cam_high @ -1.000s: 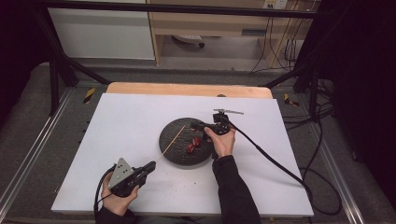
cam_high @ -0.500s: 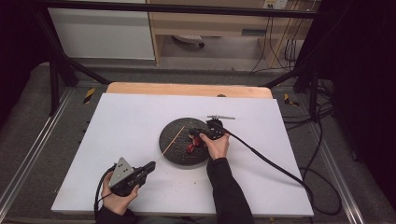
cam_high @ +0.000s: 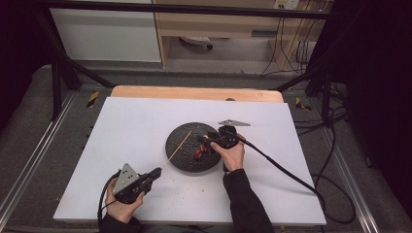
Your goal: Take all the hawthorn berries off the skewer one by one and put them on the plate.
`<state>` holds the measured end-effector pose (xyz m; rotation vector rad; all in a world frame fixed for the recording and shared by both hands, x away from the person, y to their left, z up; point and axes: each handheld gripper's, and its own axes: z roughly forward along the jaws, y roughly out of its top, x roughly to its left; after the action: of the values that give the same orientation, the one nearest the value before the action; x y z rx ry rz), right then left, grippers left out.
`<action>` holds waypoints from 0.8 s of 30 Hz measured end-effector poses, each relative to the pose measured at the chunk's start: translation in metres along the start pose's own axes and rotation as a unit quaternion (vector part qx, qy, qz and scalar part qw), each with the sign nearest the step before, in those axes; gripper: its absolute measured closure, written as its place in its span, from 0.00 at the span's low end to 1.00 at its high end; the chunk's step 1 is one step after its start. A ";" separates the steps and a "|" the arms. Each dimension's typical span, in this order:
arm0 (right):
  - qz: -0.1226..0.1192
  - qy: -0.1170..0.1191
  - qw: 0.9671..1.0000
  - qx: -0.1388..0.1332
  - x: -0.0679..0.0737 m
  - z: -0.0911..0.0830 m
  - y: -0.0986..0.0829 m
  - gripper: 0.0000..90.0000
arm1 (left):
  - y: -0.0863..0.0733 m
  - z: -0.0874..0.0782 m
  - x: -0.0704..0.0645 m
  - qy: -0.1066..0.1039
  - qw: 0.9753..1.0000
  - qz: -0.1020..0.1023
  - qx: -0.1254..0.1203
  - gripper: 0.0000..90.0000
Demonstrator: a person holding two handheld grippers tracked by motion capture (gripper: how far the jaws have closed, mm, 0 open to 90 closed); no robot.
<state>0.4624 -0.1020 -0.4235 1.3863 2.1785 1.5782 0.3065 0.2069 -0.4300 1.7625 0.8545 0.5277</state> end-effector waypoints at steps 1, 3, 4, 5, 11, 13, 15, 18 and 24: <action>-0.008 0.000 1.000 0.001 0.001 -0.004 -0.001 0.36 | 0.000 0.000 0.000 0.000 1.000 0.000 0.001 0.98; -0.025 -0.001 1.000 0.000 0.003 -0.011 -0.004 0.29 | 0.000 0.001 0.000 0.000 1.000 -0.001 0.001 0.98; -0.030 0.000 1.000 0.005 0.003 -0.014 -0.006 0.28 | 0.000 0.001 0.001 0.000 1.000 -0.001 0.002 0.98; -0.034 0.002 0.999 0.007 0.004 -0.017 -0.008 0.25 | -0.001 0.001 0.001 0.000 1.000 -0.002 0.003 0.98; -0.062 0.015 0.998 0.028 0.002 -0.036 -0.023 0.16 | -0.001 0.002 0.002 0.000 1.000 -0.003 0.010 0.98; -0.072 0.016 0.997 0.029 0.001 -0.043 -0.029 0.14 | -0.001 0.003 0.002 0.001 1.000 -0.006 0.013 0.98; -0.083 0.013 0.996 0.036 -0.001 -0.049 -0.034 0.13 | -0.001 0.003 0.003 0.001 1.000 -0.007 0.015 0.98; -0.115 -0.010 0.992 0.049 -0.004 -0.059 -0.043 0.10 | 0.000 0.004 0.003 0.000 1.000 -0.010 0.019 0.98; -0.127 -0.020 0.991 0.045 -0.014 -0.079 -0.056 0.06 | 0.002 0.006 0.004 0.000 0.999 -0.011 0.030 0.98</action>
<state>0.3928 -0.1688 -0.4384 1.0966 2.3187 1.3680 0.3143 0.2058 -0.4305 1.8053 0.8973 0.4917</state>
